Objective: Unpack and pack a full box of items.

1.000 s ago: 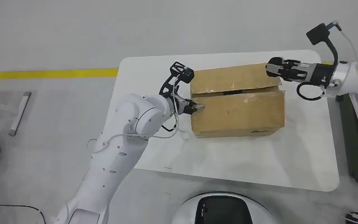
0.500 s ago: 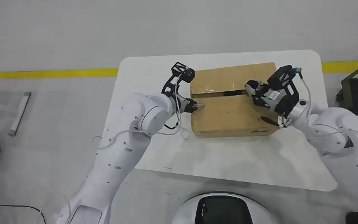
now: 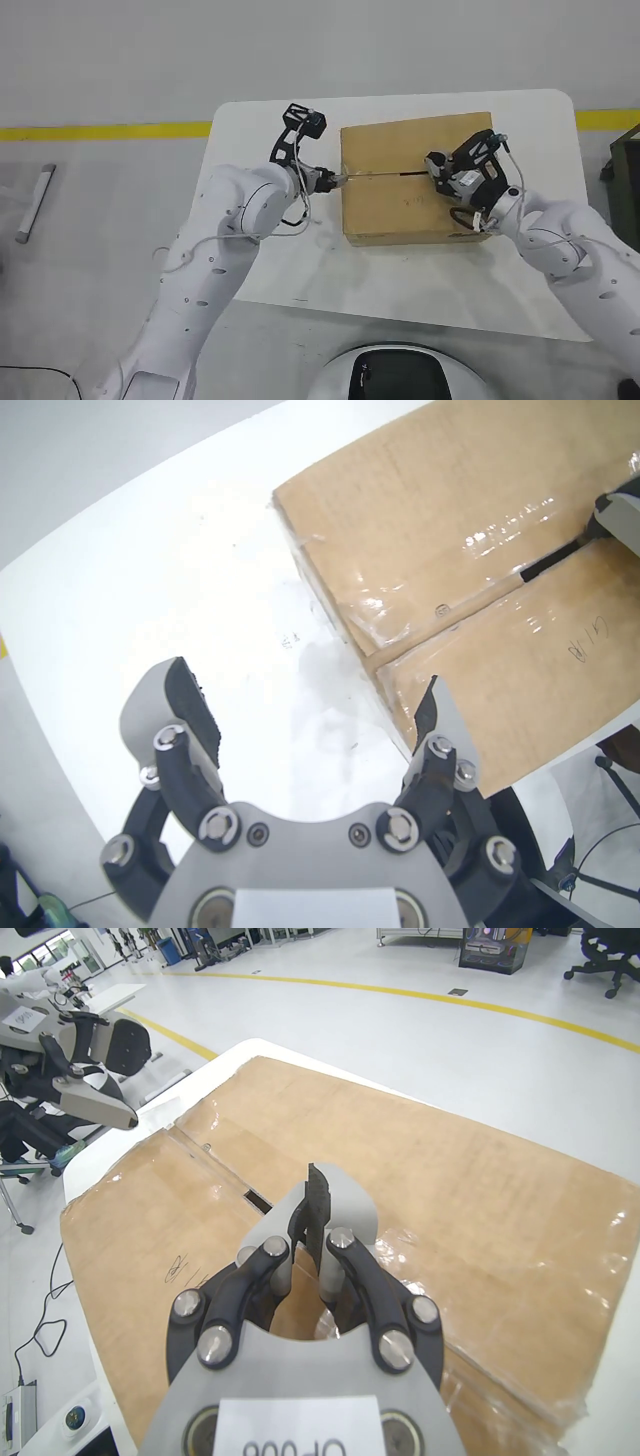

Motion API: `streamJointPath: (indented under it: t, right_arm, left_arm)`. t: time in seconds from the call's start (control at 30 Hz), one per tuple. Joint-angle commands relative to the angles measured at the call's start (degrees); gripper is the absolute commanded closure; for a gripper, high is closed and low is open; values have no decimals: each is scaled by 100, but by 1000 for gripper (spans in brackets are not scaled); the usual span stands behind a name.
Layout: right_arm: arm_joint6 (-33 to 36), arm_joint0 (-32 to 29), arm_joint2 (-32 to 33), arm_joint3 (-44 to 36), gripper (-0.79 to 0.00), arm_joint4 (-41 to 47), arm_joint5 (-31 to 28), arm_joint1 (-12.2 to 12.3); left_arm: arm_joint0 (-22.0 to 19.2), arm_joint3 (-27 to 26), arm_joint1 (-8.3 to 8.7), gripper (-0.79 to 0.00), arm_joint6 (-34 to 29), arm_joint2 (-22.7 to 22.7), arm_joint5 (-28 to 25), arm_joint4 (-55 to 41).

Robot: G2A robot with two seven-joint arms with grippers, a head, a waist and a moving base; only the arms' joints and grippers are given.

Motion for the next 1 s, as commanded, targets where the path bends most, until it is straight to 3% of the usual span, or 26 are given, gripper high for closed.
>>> streamJointPath:
  t: [0.0, 0.27, 0.6, 0.77, 0.97]
  right_arm:
    - [-9, -11, 6, 1, 0, 3, -4, -9]
    - [-9, 27, 22, 59, 0, 119, -54, -54]
    - [196, 10, 129, 122, 0, 717, -50, -103]
    - [266, -6, 191, 133, 0, 770, -57, -113]
    - [277, -37, 227, 112, 0, 786, -53, -130]
  left_arm:
    - [212, -217, 59, -785, -135, -213, 136, 153]
    - [1059, -623, 204, -785, -369, -462, 270, 964]
    - [1080, -610, 206, -785, -345, -447, 226, 996]
    - [1118, -393, 256, -785, -236, -111, -473, 2373]
    - [977, 17, 167, -785, 252, 316, -670, 3147]
